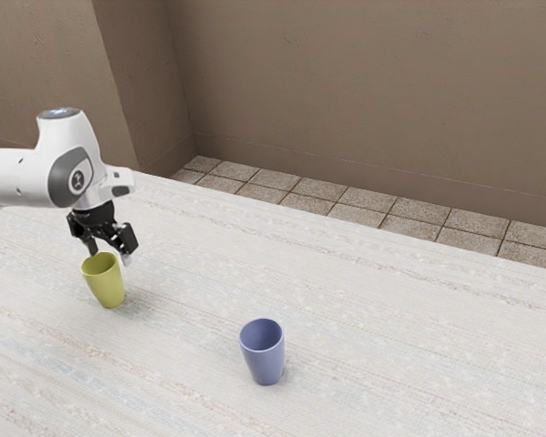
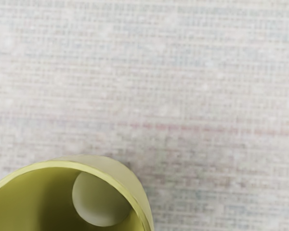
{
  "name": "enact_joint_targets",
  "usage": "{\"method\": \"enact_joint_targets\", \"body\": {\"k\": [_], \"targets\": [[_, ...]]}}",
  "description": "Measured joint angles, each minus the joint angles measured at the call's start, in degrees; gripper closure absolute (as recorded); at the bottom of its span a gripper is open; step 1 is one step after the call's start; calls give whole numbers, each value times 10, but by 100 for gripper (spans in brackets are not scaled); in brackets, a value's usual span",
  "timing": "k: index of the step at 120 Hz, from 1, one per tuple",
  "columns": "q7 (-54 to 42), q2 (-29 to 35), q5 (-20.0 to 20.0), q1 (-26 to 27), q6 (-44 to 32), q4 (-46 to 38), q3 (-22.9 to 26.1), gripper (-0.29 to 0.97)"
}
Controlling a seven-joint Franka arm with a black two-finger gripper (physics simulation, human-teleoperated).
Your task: Place the left cup onto the right cup
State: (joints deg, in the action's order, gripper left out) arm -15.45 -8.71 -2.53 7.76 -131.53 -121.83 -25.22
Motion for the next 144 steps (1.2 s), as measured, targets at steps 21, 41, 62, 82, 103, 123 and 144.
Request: {"method": "enact_joint_targets", "body": {"k": [21, 41, 62, 82, 103, 123, 144], "targets": [[-1, -9, -9, 0, -9, -3, 0, 2], [-2, -21, -23, 0, -13, -8, 0, 2], [-2, -32, -28, 0, -20, -14, 0, 2], [-3, -36, -29, 0, -31, -21, 0, 2], [-3, -39, -29, 0, -37, -21, 0, 5], [-3, -39, -34, 0, -39, -21, 0, 21], [-3, -42, -36, 0, -41, -22, 0, 37]]}}
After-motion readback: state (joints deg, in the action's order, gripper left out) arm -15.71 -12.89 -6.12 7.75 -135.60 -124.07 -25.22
